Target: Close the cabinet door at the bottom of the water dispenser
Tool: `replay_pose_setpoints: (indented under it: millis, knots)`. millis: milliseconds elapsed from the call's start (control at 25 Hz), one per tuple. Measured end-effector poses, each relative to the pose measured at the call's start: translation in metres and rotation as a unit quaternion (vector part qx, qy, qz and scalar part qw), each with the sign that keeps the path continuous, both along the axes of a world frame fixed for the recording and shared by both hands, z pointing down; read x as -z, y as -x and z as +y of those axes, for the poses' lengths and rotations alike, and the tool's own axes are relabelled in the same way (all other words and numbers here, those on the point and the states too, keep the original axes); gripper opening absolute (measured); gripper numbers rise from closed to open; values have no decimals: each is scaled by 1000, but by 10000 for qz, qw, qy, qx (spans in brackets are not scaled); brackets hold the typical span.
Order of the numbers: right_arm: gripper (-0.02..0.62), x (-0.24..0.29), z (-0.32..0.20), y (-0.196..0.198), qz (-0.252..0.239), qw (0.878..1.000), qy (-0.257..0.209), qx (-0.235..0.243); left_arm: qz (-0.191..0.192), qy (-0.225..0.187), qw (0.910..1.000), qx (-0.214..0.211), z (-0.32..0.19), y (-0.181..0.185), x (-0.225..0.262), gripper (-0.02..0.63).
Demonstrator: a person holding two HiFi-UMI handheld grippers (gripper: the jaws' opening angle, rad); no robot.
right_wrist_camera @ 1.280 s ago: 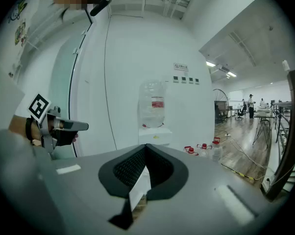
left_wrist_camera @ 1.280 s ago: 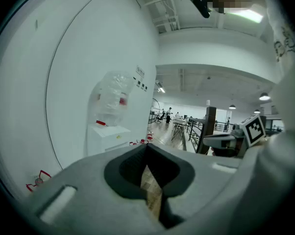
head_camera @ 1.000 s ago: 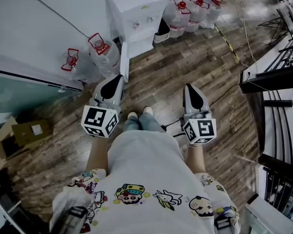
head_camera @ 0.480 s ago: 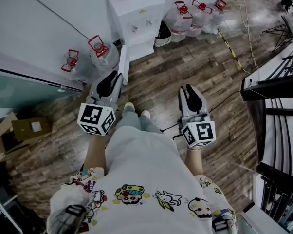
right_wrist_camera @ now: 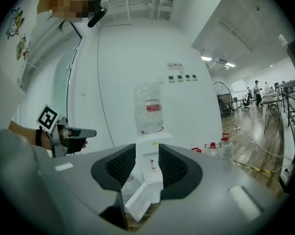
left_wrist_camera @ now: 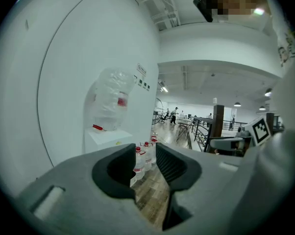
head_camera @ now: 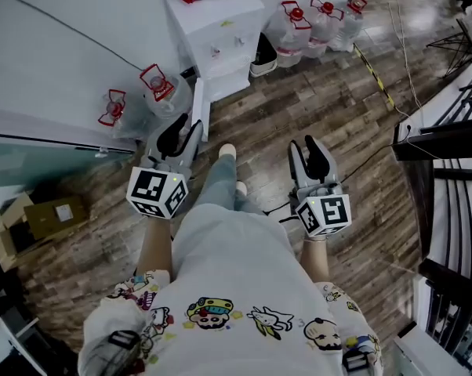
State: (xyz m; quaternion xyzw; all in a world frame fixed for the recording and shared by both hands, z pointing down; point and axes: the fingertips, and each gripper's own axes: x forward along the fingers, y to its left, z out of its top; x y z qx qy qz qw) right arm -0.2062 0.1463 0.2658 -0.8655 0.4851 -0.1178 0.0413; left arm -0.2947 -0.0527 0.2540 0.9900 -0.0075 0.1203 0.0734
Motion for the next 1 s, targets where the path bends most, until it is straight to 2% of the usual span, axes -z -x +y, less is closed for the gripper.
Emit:
replay_pose_setpoints:
  millis: [640, 1000]
  knots:
    - [164, 9, -98, -117, 118, 9999, 108, 32, 99, 142, 9998, -112, -95, -126, -1, 156]
    - [173, 11, -156, -143, 110, 9994, 146, 310, 163, 218, 9996, 107, -146, -150, -3, 160]
